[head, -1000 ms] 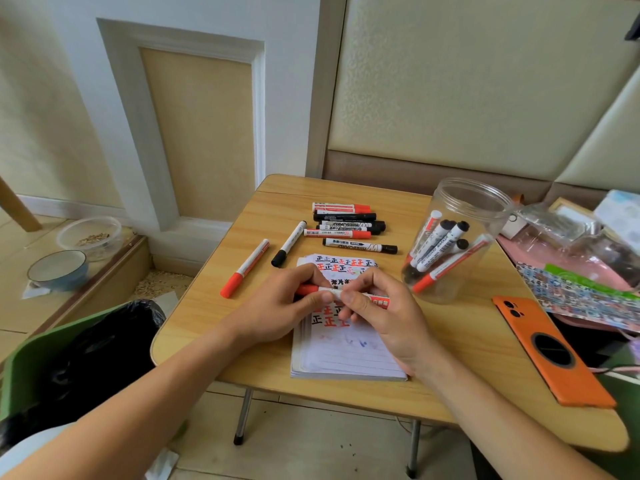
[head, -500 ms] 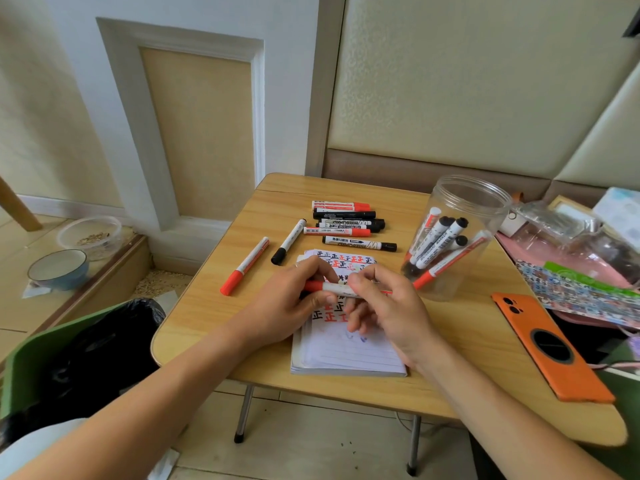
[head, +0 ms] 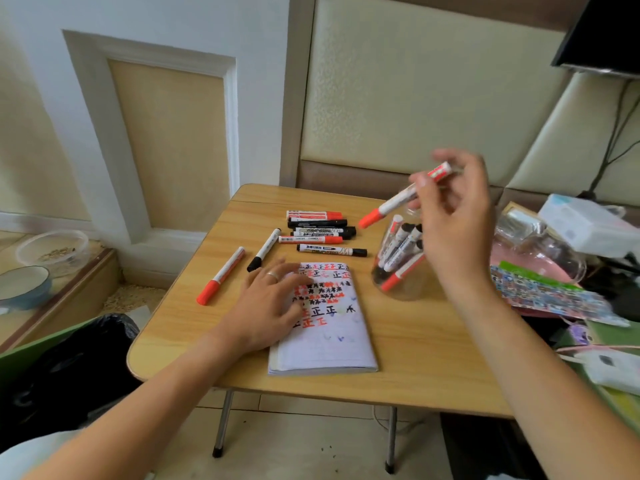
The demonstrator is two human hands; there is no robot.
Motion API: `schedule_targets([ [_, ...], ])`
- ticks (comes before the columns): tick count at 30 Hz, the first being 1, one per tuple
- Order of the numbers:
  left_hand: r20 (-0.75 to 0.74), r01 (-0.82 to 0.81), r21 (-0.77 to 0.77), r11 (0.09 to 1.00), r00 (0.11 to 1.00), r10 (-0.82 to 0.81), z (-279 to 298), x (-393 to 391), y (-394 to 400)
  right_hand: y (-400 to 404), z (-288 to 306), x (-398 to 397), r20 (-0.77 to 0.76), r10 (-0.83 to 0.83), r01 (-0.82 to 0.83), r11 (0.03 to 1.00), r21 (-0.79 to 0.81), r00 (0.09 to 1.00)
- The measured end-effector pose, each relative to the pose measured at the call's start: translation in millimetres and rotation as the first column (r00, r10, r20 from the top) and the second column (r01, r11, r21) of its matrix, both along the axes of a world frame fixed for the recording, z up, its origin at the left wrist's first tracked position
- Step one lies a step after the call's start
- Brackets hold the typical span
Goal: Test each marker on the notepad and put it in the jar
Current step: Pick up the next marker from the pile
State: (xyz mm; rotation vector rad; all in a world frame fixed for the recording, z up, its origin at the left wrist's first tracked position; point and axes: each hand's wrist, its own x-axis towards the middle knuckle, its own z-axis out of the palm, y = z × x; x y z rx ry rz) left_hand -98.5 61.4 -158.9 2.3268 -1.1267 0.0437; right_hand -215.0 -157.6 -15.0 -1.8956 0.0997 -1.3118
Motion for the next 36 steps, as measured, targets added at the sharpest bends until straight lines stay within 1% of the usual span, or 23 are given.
schedule_targets([
  [3, -0.044, -0.035, -0.001, 0.999, 0.998, 0.035, 1.0, -1.5, -0.4, -20.8, 23.8, -1.3, 0.098, -0.202, 0.215, 0.965, -0.149, 0.974],
  [6, -0.047, -0.038, 0.005, 0.999, 0.998, 0.038, 1.3, -1.8, -0.3, -35.5, 35.2, 1.1, 0.08, -0.285, 0.296, 0.921, -0.254, 0.955],
  [8, -0.049, -0.039, 0.01, 0.999, 0.998, 0.04, 1.7, -2.5, -0.5, -46.2, 32.9, 8.4, -0.011, -0.296, 0.282, 0.918, -0.278, 0.955],
  [11, -0.046, -0.045, 0.005, 0.999, 0.998, 0.045, 1.4, -2.3, -0.6, -61.6, 21.4, 23.4, -0.26, -0.268, 0.193, 0.94, -0.282, 0.927],
  [13, -0.05, -0.05, -0.012, 0.999, 0.998, 0.049, 1.5, -2.5, 0.0, -64.8, 14.1, 29.7, -0.459, -0.281, 0.117, 0.928, -0.354, 0.843],
  [15, -0.038, -0.05, -0.021, 0.999, 0.998, 0.049, 0.7, -2.2, 0.4, -59.9, 12.5, 29.8, -0.573, -0.384, 0.062, 0.864, -0.5, 0.724],
  [18, -0.031, -0.045, -0.029, 0.999, 0.999, 0.044, 0.2, -1.4, 1.2, -49.0, 16.5, 28.2, -0.693, -0.427, -0.01, 0.848, -0.531, 0.581],
  [19, -0.034, -0.043, -0.035, 0.998, 0.999, 0.042, 0.6, -1.2, 1.4, -46.3, 17.0, 27.7, -0.712, -0.441, -0.033, 0.838, -0.544, 0.546],
  [21, -0.045, -0.041, -0.035, 0.999, 0.998, 0.04, 2.8, -1.7, 0.9, -45.3, 15.8, 27.5, -0.703, -0.491, -0.049, 0.802, -0.596, 0.514],
  [23, -0.05, -0.046, -0.017, 0.999, 0.998, 0.046, 4.3, -2.7, 0.4, -44.5, 12.3, 27.1, -0.66, -0.534, -0.024, 0.768, -0.64, 0.528],
  [24, -0.044, -0.05, -0.007, 0.999, 0.998, 0.05, 4.8, -3.4, 0.3, -44.3, 8.9, 27.0, -0.606, -0.545, 0.014, 0.75, -0.662, 0.579],
  [25, -0.035, -0.053, 0.001, 0.999, 0.998, 0.053, 5.2, -4.0, 0.0, -42.7, 4.7, 26.6, -0.503, -0.558, 0.069, 0.712, -0.699, 0.66],
  [26, -0.028, -0.053, 0.004, 0.999, 0.998, 0.053, 6.1, -4.7, -0.1, -39.7, 0.2, 25.6, -0.359, -0.551, 0.128, 0.659, -0.741, 0.753],
  [27, -0.027, -0.054, 0.002, 0.999, 0.998, 0.054, 7.0, -5.0, -0.4, -32.4, -3.4, 22.6, -0.204, -0.509, 0.184, 0.611, -0.77, 0.836],
  [28, -0.03, -0.056, -0.003, 0.998, 0.998, 0.055, 7.8, -5.1, -0.6, -22.1, -7.0, 19.2, -0.086, -0.442, 0.206, 0.571, -0.795, 0.893],
  [29, -0.035, -0.058, -0.007, 0.998, 0.998, 0.058, 8.4, -4.9, -0.6, -11.2, -12.2, 16.7, -0.066, -0.374, 0.157, 0.535, -0.83, 0.925],
  [30, -0.039, -0.061, -0.007, 0.998, 0.997, 0.061, 8.9, -4.7, -0.7, -1.4, -19.4, 15.2, -0.164, -0.306, 0.022, 0.525, -0.851, 0.938],
  [31, -0.042, -0.064, -0.004, 0.998, 0.997, 0.063, 8.9, -4.5, -0.7, 9.5, -28.6, 14.8, -0.358, -0.273, -0.161, 0.549, -0.82, 0.893],
  [32, -0.043, -0.068, -0.001, 0.998, 0.997, 0.068, 8.7, -4.4, -0.9, 19.1, -39.0, 14.5, -0.552, -0.269, -0.327, 0.577, -0.748, 0.789],
  [33, -0.042, -0.073, 0.0, 0.997, 0.996, 0.073, 8.1, -4.1, -1.2, 24.6, -51.0, 15.4, -0.679, -0.287, -0.429, 0.595, -0.679, 0.676],
  [34, -0.036, -0.078, 0.001, 0.997, 0.996, 0.078, 7.4, -3.9, -1.4, 27.2, -62.7, 17.1, -0.744, -0.316, -0.478, 0.605, -0.636, 0.589],
  [35, -0.028, -0.08, 0.004, 0.997, 0.996, 0.08, 6.3, -3.6, -1.7, 28.6, -73.2, 17.9, -0.775, -0.327, -0.503, 0.613, -0.61, 0.541],
  [36, -0.018, -0.075, 0.011, 0.997, 0.997, 0.075, 5.4, -3.3, -1.7, 29.0, -80.7, 18.2, -0.792, -0.314, -0.513, 0.626, -0.587, 0.523],
])
